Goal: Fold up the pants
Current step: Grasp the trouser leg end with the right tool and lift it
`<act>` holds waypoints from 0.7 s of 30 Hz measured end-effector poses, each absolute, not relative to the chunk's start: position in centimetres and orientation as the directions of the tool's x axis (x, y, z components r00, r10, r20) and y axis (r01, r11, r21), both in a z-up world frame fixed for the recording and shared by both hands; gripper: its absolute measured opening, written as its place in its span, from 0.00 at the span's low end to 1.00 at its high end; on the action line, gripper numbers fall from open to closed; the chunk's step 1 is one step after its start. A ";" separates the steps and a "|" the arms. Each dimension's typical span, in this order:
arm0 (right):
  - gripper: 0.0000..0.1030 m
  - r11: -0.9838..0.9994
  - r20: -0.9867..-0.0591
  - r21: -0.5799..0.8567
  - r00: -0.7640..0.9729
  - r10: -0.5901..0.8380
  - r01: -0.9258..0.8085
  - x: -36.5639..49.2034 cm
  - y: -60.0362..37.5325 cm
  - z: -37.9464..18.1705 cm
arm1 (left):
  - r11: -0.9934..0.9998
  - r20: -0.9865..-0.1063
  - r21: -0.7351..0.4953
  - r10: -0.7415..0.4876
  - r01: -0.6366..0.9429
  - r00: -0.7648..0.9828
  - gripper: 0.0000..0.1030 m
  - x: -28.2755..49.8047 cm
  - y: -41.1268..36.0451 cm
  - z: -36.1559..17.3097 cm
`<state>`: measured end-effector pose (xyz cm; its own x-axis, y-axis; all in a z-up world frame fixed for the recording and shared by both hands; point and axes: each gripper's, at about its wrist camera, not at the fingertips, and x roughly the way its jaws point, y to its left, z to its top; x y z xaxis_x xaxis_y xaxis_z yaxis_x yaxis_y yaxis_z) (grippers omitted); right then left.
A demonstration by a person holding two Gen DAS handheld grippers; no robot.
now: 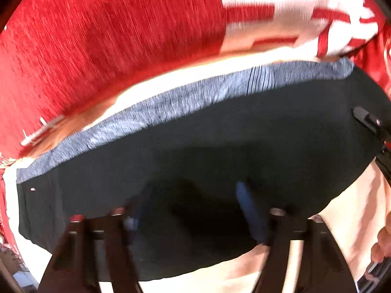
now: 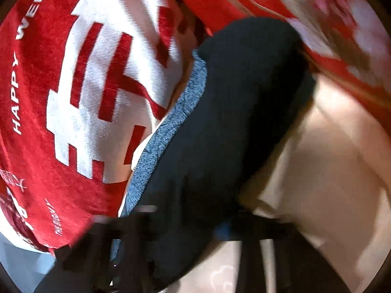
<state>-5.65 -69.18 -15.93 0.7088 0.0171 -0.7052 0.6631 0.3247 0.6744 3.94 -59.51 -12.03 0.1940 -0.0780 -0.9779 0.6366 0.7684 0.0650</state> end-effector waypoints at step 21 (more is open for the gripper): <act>0.15 0.905 -0.799 0.159 0.590 -0.116 0.394 1.4 -57.9 -3.4 | 0.795 -0.954 -0.064 -0.226 0.604 0.196 0.65 4.7 -56.1 -10.8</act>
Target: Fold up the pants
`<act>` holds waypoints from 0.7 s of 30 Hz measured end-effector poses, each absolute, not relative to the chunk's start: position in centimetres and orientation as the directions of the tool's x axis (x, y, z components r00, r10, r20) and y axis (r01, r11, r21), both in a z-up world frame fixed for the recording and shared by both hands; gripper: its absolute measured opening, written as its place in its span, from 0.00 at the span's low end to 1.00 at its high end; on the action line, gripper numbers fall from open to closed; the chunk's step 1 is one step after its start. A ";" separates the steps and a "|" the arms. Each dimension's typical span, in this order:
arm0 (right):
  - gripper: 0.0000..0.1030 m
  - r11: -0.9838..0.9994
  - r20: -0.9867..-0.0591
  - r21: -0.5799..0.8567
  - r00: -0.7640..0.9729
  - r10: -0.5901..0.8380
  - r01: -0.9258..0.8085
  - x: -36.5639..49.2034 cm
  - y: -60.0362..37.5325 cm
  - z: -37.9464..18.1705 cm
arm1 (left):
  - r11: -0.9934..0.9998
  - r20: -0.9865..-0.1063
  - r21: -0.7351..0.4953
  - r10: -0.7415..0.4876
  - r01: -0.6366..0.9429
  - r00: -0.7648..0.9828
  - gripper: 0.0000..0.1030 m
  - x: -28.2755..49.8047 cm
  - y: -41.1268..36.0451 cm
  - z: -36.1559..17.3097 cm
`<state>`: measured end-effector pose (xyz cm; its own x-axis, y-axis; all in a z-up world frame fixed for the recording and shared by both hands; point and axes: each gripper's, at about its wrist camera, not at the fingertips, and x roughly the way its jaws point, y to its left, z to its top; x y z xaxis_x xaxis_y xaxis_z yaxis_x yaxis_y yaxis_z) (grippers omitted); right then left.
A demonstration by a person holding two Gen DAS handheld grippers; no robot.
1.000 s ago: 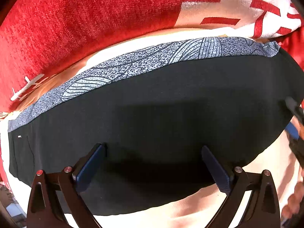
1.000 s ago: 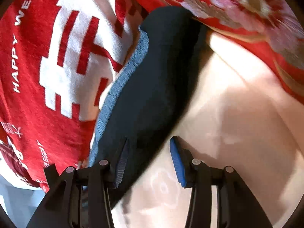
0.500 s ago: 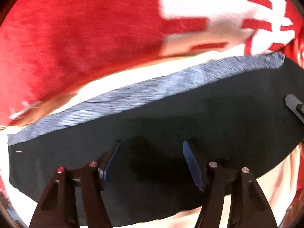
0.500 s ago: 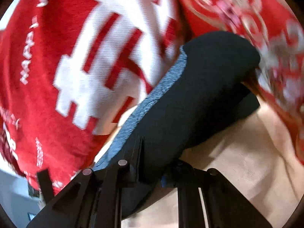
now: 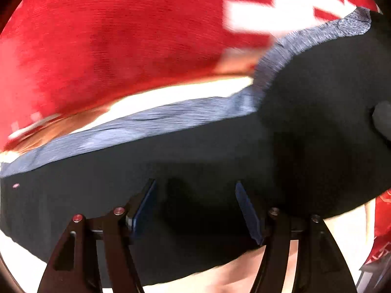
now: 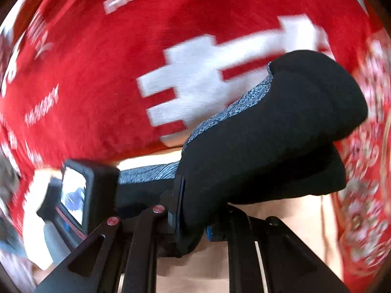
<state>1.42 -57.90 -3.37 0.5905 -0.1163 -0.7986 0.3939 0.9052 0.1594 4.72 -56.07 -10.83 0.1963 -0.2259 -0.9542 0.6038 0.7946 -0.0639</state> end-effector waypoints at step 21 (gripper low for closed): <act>0.37 0.840 -0.812 -0.518 0.400 -0.425 -0.162 5.5 -32.3 -11.8 | 0.942 -0.978 -0.005 -0.076 0.336 0.197 0.82 12.5 -32.1 -11.7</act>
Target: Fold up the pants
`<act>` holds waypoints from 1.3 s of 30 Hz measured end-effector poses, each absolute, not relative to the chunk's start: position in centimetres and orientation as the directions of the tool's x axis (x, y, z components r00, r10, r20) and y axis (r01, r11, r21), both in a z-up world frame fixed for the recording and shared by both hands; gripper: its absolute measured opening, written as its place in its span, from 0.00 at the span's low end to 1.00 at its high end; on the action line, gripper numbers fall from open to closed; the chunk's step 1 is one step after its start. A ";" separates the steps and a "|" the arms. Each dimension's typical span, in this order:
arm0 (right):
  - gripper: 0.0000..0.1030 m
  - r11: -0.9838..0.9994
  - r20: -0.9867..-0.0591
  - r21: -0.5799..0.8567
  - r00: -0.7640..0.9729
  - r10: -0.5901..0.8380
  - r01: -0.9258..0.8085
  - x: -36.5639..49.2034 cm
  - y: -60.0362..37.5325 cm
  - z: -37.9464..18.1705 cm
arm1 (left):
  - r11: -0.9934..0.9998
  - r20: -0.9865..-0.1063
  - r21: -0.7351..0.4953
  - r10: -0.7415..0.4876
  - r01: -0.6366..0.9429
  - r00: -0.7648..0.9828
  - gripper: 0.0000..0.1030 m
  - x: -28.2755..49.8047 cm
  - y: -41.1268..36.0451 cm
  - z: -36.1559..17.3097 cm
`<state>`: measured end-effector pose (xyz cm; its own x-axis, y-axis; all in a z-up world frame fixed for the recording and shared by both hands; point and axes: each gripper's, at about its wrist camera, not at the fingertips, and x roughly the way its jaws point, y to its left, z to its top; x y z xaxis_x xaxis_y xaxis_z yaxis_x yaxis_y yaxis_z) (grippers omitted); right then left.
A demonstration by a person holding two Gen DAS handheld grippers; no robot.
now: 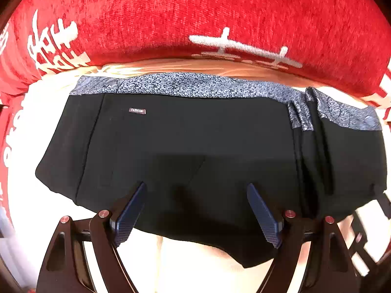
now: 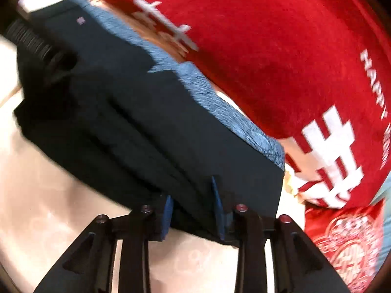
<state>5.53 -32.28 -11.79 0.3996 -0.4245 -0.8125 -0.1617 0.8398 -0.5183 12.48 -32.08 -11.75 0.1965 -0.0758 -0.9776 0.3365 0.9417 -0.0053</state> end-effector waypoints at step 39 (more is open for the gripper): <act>0.08 0.411 -0.743 0.667 0.514 0.429 0.621 0.4 -47.7 -14.8 | 0.856 -0.971 -0.101 -0.195 0.507 0.136 0.68 9.3 -41.8 -10.6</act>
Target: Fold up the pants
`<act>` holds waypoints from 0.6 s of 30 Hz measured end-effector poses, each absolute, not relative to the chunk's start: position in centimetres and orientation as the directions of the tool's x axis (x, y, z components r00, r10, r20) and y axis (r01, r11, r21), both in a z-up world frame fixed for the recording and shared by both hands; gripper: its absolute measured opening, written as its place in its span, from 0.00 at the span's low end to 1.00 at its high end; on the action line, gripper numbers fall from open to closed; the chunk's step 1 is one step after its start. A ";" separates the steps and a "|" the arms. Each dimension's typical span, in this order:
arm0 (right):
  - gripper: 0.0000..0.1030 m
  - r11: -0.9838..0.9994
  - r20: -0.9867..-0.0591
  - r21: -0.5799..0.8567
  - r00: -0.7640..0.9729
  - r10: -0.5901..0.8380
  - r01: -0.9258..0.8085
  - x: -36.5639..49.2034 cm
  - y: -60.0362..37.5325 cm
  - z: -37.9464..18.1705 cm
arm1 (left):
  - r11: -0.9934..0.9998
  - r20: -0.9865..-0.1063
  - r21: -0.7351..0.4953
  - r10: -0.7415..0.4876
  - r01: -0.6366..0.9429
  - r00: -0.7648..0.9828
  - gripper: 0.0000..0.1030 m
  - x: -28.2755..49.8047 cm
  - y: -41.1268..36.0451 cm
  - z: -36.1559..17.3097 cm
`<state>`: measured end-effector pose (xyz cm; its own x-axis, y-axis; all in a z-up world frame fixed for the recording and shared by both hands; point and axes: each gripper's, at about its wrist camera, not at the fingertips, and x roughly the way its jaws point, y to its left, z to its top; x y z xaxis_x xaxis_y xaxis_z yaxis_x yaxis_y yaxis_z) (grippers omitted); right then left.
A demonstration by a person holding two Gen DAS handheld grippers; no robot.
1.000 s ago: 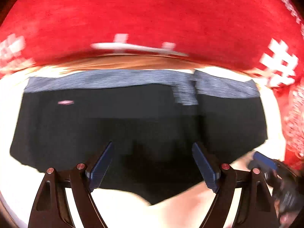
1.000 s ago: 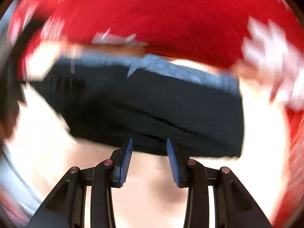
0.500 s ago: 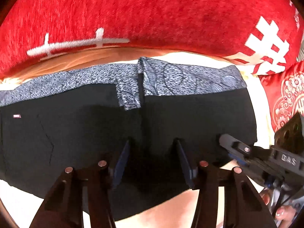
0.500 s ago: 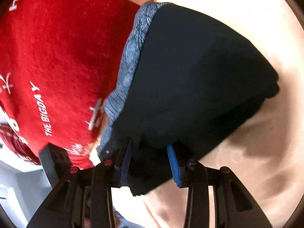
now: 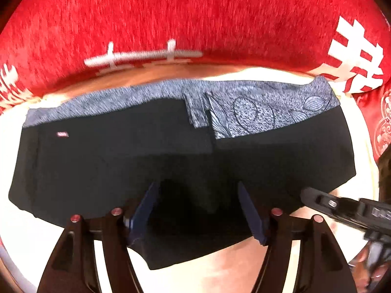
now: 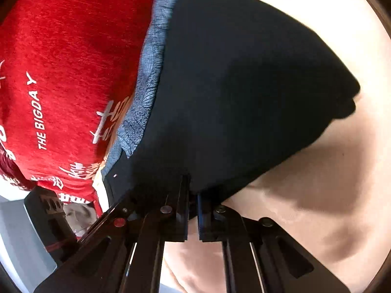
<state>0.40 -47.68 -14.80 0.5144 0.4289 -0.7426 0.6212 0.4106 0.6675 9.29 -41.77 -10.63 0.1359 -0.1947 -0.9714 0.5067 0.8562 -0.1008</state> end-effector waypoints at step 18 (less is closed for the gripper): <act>0.36 0.528 -0.772 0.632 0.520 0.365 0.567 5.5 -61.9 -13.0 | 0.808 -0.973 -0.061 -0.179 0.586 0.145 0.68 10.8 -50.1 -11.3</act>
